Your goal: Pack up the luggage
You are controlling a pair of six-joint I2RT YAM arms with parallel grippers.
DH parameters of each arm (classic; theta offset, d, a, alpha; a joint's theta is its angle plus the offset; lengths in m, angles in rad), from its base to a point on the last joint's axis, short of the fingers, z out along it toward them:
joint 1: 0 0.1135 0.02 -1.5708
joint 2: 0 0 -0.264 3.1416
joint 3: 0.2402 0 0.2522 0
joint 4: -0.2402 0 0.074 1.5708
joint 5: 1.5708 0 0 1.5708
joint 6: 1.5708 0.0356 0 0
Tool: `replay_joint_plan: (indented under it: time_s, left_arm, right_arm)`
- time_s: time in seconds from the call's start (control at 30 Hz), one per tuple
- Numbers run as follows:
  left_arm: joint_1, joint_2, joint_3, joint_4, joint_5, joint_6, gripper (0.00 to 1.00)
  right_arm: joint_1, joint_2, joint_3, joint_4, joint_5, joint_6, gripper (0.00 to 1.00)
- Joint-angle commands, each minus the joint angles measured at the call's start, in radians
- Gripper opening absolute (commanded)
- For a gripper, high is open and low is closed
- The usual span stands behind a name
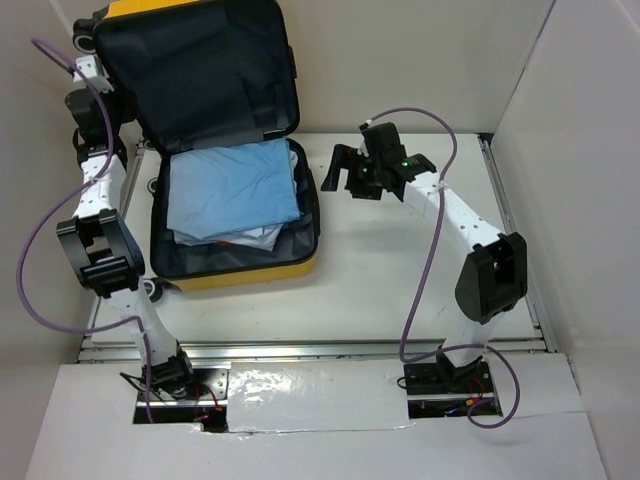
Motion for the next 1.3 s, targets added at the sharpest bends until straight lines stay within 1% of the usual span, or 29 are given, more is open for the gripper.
replay_joint_plan:
  time_s: [0.0,0.03,0.07,0.1,0.13,0.17,0.2,0.23,0.27,0.3,0.37,0.4,0.47,0.5,0.53,0.57,0.6,0.67,0.77,0.83,0.93,1.0,1.03,1.07,1.1,1.13,1.17,1.2,1.27]
  left_arm:
    - [0.007,-0.207,-0.108,-0.07,-0.022,-0.069,0.59]
    - [0.005,-0.279,-0.178,-0.172,-0.054,-0.11,0.81]
    - [0.005,-0.313,-0.205,-0.249,-0.076,-0.139,0.86]
    - [0.007,-0.348,-0.229,-0.356,-0.089,-0.161,0.87]
    - [0.007,-0.417,-0.263,-0.438,-0.131,-0.237,0.88]
    - [0.013,-0.446,-0.281,-0.646,-0.137,-0.303,0.88]
    - [0.023,-0.516,-0.307,-0.75,-0.102,-0.336,0.88]
    - [0.037,-0.552,-0.323,-0.947,-0.05,-0.382,0.86]
    - [0.037,-0.589,-0.35,-1.016,-0.025,-0.403,0.85]
    - [0.034,-0.685,-0.442,-1.071,0.008,-0.41,0.85]
    - [-0.016,-0.81,-0.568,-1.142,0.067,-0.454,0.82]
    - [-0.038,-0.953,-0.693,-1.15,0.094,-0.448,0.8]
    - [-0.088,-1.092,-0.784,-1.239,0.085,-0.465,0.78]
    - [-0.108,-1.214,-0.853,-1.274,0.075,-0.479,0.78]
    - [-0.13,-1.235,-0.864,-1.317,0.041,-0.491,0.8]
    - [-0.145,-1.241,-0.878,-1.33,0.024,-0.493,0.8]
    - [-0.154,-1.249,-0.877,-1.307,0.077,-0.423,0.81]
    - [-0.162,-1.253,-0.837,-1.249,0.171,-0.367,0.81]
    - [-0.171,-1.211,-0.751,-1.164,0.173,-0.318,0.85]
    - [-0.17,-1.171,-0.681,-1.069,0.113,-0.272,0.86]
    - [-0.159,-1.051,-0.598,-0.919,-0.008,-0.186,0.88]
    - [-0.126,-0.933,-0.486,-0.853,-0.049,-0.125,0.9]
    - [-0.109,-0.889,-0.454,-0.789,-0.053,-0.106,0.91]
    - [-0.072,-0.799,-0.38,-0.758,-0.048,-0.082,0.9]
    - [-0.055,-0.757,-0.346,-0.73,-0.042,-0.069,0.91]
    - [-0.04,-0.709,-0.273,-0.678,-0.05,-0.069,0.91]
    - [-0.003,-0.615,-0.231,-0.656,-0.044,-0.075,0.91]
    - [0.014,-0.57,-0.194,-0.638,-0.034,-0.08,0.92]
    - [0.045,-0.433,-0.075,-0.587,0.015,-0.083,0.92]
  right_arm:
    - [0.02,-0.105,-0.03,0.016,0.032,0.009,0.99]
    - [0.022,-0.115,-0.043,0.014,0.032,0.015,0.99]
    - [0.025,-0.124,-0.048,0.014,0.037,0.018,0.99]
    - [0.026,-0.139,-0.051,0.008,0.034,0.024,0.99]
    - [0.031,-0.147,-0.05,0.002,0.04,0.03,0.99]
    - [0.034,-0.165,-0.05,-0.01,0.046,0.045,0.99]
    - [0.037,-0.173,-0.054,-0.013,0.041,0.055,0.99]
    - [0.043,-0.184,-0.059,-0.01,0.043,0.058,0.99]
    - [0.049,-0.207,-0.065,-0.01,0.05,0.068,0.99]
    - [0.052,-0.221,-0.08,-0.01,0.048,0.084,0.99]
    - [0.066,-0.266,-0.103,0.001,0.06,0.105,0.99]
    - [0.071,-0.282,-0.135,0.004,0.064,0.11,0.99]
    - [0.086,-0.334,-0.177,0.04,0.069,0.124,0.99]
    - [0.092,-0.346,-0.215,0.053,0.067,0.13,0.99]
    - [0.092,-0.362,-0.226,0.069,0.077,0.131,0.99]
    - [0.107,-0.369,-0.232,0.082,0.087,0.131,0.99]
    - [0.124,-0.356,-0.216,0.082,0.107,0.109,0.99]
    - [0.138,-0.321,-0.141,0.051,0.15,0.079,0.99]
    - [0.149,-0.245,-0.024,-0.011,0.216,0.046,0.99]
    - [0.149,-0.215,0.011,-0.013,0.219,0.038,1.0]
    - [0.147,-0.201,0.012,0.007,0.206,0.027,1.0]
    - [0.141,-0.185,0.016,0.001,0.201,0.024,1.0]
    - [0.138,-0.175,0.013,-0.007,0.201,0.021,1.0]
    - [0.135,-0.175,0.01,-0.009,0.177,0.018,1.0]
    - [0.129,-0.173,0.004,-0.009,0.167,0.019,1.0]
    - [0.126,-0.179,-0.011,-0.006,0.161,0.018,1.0]
    - [0.12,-0.181,-0.022,-0.004,0.146,0.018,1.0]
    - [0.117,-0.182,-0.03,-0.001,0.137,0.018,1.0]
    - [0.103,-0.192,-0.054,0.008,0.114,0.019,1.0]
